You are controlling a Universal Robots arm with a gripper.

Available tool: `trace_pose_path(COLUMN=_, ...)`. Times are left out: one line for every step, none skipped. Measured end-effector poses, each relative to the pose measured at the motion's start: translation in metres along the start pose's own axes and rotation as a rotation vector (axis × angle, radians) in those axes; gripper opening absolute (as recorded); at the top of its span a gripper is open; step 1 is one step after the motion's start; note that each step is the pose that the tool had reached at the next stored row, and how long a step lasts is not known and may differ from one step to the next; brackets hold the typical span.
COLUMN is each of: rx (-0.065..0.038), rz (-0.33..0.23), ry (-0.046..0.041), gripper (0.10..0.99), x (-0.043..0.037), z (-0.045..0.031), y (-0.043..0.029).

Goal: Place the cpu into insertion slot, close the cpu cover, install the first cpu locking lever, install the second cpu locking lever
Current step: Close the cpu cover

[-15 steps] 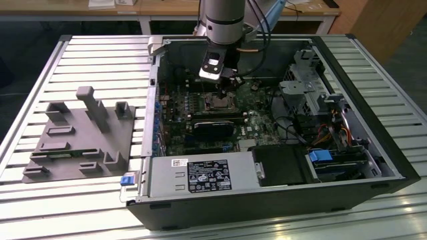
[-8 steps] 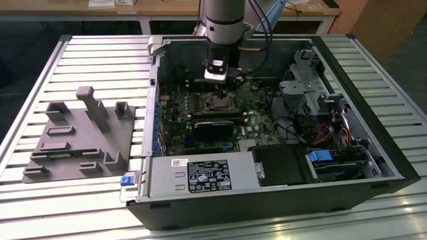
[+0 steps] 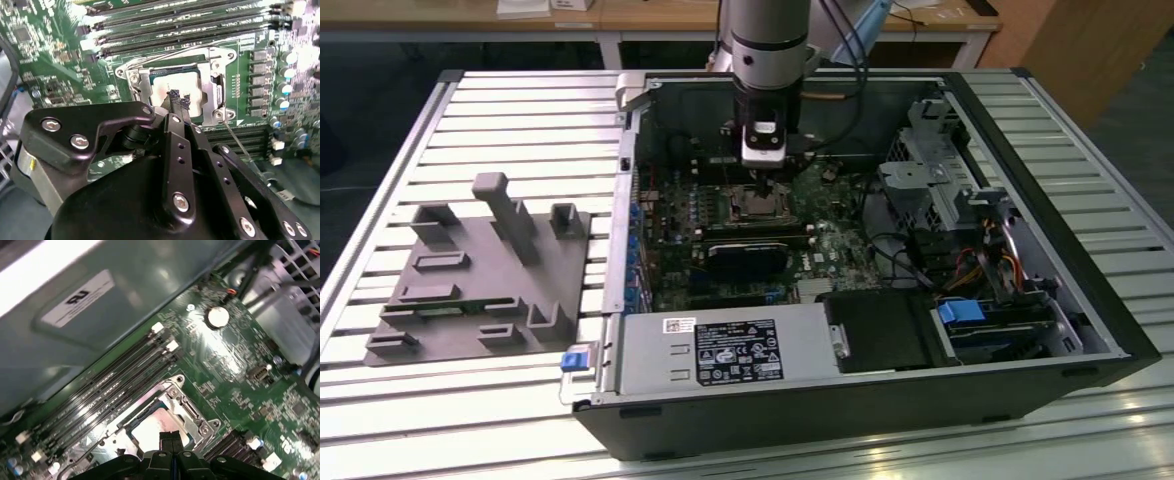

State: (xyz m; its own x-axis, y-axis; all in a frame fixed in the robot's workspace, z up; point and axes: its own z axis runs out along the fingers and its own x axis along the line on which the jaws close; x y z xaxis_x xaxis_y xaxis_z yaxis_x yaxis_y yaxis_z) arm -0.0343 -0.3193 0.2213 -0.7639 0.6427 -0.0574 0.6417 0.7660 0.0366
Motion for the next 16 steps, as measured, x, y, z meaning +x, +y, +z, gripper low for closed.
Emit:
trace_pose_path(rx=-0.001, rz=-0.018, ry=0.0006, gripper=0.102, x=0.0000, z=0.0001, y=0.0000)
trace_pose_path(rx=-0.002, rz=-0.036, ry=0.0012, gripper=0.102, x=0.0000, z=0.0002, y=0.0000)
trace_pose_path(rx=-0.003, rz=-0.053, ry=0.0017, gripper=0.102, x=0.0000, z=0.0002, y=0.0000)
trace_pose_path(rx=-0.004, rz=-0.071, ry=0.0023, gripper=0.102, x=0.0000, z=0.0003, y=0.0000)
trace_pose_path(rx=-0.005, rz=-0.091, ry=0.0029, gripper=0.102, x=0.0000, z=0.0004, y=0.0000)
trace_pose_path(rx=-0.006, rz=-0.109, ry=0.0034, gripper=0.102, x=0.0000, z=0.0005, y=0.0000)
trace_pose_path(rx=-0.006, rz=-0.127, ry=0.0039, gripper=0.102, x=0.0000, z=0.0006, y=0.0000)
trace_pose_path(rx=-0.007, rz=-0.145, ry=0.0044, gripper=0.102, x=0.0001, z=0.0007, y=0.0000)
trace_pose_path(rx=-0.008, rz=-0.163, ry=0.0048, gripper=0.102, x=0.0000, z=0.0009, y=0.0000)
trace_pose_path(rx=-0.009, rz=-0.182, ry=0.0052, gripper=0.102, x=0.0001, z=0.0010, y=0.0000)
trace_pose_path(rx=-0.009, rz=-0.200, ry=0.0055, gripper=0.102, x=0.0001, z=0.0012, y=-0.0001)
trace_pose_path(rx=-0.009, rz=-0.217, ry=0.0059, gripper=0.102, x=0.0001, z=0.0014, y=-0.0001)
trace_pose_path(rx=-0.008, rz=-0.234, ry=0.0064, gripper=0.102, x=0.0001, z=0.0016, y=-0.0001)
trace_pose_path(rx=-0.008, rz=-0.251, ry=0.0068, gripper=0.102, x=0.0001, z=0.0018, y=-0.0001)
trace_pose_path(rx=-0.007, rz=-0.267, ry=0.0073, gripper=0.102, x=0.0001, z=0.0020, y=-0.0001)
trace_pose_path(rx=-0.006, rz=-0.283, ry=0.0077, gripper=0.102, x=0.0001, z=0.0022, y=-0.0001)
